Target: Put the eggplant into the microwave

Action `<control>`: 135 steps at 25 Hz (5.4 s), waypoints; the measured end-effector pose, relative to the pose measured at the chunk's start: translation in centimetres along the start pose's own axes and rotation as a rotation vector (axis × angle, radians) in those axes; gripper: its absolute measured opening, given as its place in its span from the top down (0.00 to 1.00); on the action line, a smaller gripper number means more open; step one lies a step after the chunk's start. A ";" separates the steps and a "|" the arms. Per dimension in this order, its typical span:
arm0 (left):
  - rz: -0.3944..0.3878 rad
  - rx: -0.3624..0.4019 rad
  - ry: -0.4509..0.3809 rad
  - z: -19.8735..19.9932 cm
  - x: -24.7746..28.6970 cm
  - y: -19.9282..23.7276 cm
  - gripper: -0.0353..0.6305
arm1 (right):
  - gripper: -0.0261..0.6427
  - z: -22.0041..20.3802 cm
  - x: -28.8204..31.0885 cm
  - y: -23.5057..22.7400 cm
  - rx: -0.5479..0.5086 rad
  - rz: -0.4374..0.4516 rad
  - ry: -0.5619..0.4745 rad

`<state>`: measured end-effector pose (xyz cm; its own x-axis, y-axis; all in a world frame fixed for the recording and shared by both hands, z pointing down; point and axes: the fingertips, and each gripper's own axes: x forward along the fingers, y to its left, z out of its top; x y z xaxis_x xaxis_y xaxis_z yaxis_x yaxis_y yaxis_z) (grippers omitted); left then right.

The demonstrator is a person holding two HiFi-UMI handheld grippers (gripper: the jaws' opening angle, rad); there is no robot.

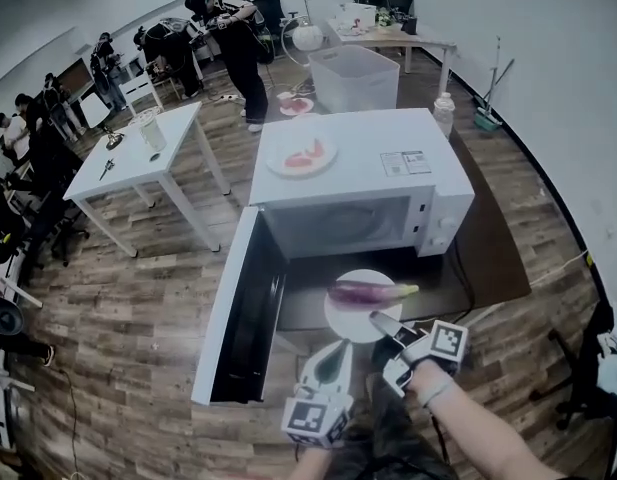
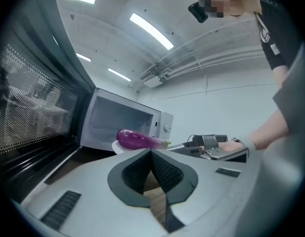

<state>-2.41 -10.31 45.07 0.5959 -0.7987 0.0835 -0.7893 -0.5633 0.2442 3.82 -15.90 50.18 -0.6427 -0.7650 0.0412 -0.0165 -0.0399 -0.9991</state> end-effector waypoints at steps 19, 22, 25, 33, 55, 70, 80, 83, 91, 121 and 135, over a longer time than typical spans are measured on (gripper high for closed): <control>0.075 0.019 -0.046 -1.8 7.6 7.2 0.95 | 0.93 5.9 11.3 -1.7 -0.007 0.048 0.070; 0.094 0.007 -0.051 -1.5 8.8 8.3 0.95 | 0.93 6.8 12.5 -1.4 -0.006 0.051 0.062; 0.093 0.003 -0.055 -1.2 10.0 8.9 0.95 | 0.93 7.5 13.4 -1.2 -0.016 0.041 0.054; 0.107 -0.015 -0.023 -0.7 12.2 10.0 0.95 | 0.93 8.5 14.5 -1.6 0.014 0.018 0.037; 0.063 -0.064 0.024 -1.4 14.9 11.2 0.94 | 0.92 10.2 15.8 -1.6 -0.049 0.000 0.012; 0.065 -0.113 0.007 -1.0 16.5 11.5 0.95 | 0.71 8.1 16.7 0.0 -0.209 0.032 0.207; 0.061 -0.099 0.036 -0.8 17.0 12.0 0.94 | 0.75 8.4 13.2 -1.8 -0.520 -0.123 0.230; 0.058 -0.093 0.043 -0.8 17.1 12.1 0.94 | 0.84 8.3 13.1 -0.9 -0.718 -0.130 0.224; 0.051 -0.096 0.050 -0.7 17.3 12.5 0.94 | 0.95 6.7 13.5 0.4 -1.217 -0.190 0.213; 0.115 -0.102 0.052 0.6 19.4 17.4 0.95 | 0.95 9.7 16.4 0.1 -1.165 -0.240 0.134; 0.106 -0.119 0.058 0.9 20.7 17.7 0.94 | 0.95 10.4 17.0 0.9 -1.180 -0.223 0.125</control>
<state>-4.20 -37.02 50.29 0.5208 -0.8367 0.1696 -0.8271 -0.4453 0.3431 0.85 -35.61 50.08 -0.6049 -0.7463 0.2777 -0.7843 0.4983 -0.3695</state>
